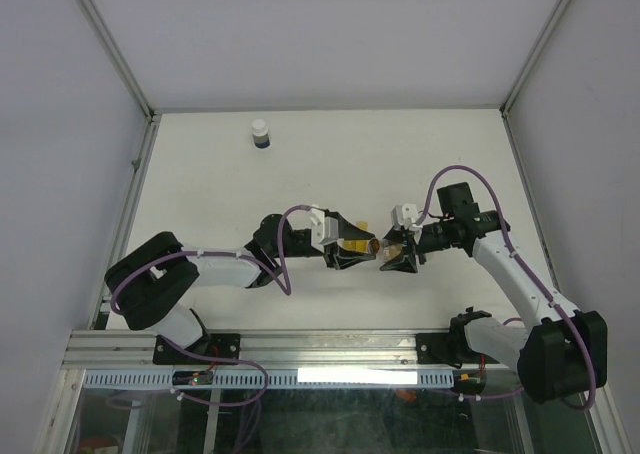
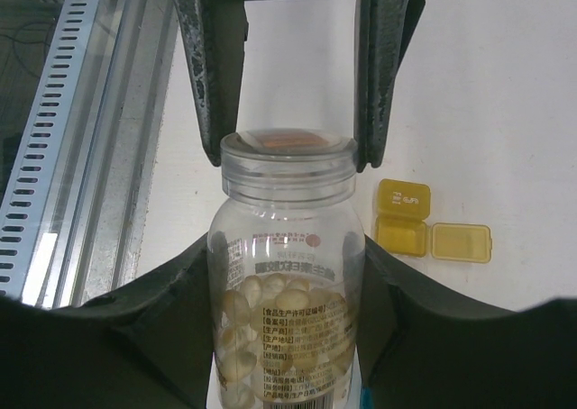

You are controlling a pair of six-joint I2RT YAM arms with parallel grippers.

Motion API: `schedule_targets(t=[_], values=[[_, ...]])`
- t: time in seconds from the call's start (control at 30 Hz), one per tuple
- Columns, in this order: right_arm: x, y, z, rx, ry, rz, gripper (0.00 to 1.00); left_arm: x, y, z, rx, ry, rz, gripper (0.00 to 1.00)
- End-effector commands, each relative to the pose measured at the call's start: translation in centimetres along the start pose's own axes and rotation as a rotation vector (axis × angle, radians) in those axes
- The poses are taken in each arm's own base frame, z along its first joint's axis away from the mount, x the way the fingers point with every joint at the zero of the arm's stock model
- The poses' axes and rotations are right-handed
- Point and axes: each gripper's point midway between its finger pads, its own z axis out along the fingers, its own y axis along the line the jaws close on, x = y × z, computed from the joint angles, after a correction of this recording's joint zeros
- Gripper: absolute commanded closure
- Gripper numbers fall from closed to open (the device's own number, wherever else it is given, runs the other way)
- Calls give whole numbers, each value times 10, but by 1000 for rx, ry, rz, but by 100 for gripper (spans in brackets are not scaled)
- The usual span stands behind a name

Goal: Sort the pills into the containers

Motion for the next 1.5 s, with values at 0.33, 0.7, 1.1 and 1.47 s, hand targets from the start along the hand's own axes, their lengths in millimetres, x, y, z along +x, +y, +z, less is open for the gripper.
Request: schedule_targets(t=[0.33, 0.7, 1.1, 1.47], values=[[-9, -6, -1, 9, -21, -33, 100, -30, 11, 11, -100, -88, -185, 98], [-9, -9, -1, 12, -19, -13, 100, -43, 17, 0, -285, -132, -363, 100], [-8, -8, -1, 12, -20, -8, 100, -67, 2, -8, -231, -190, -381, 28], [-11, -5, -1, 5, -31, -16, 100, -46, -15, -28, -147, -43, -36, 2]])
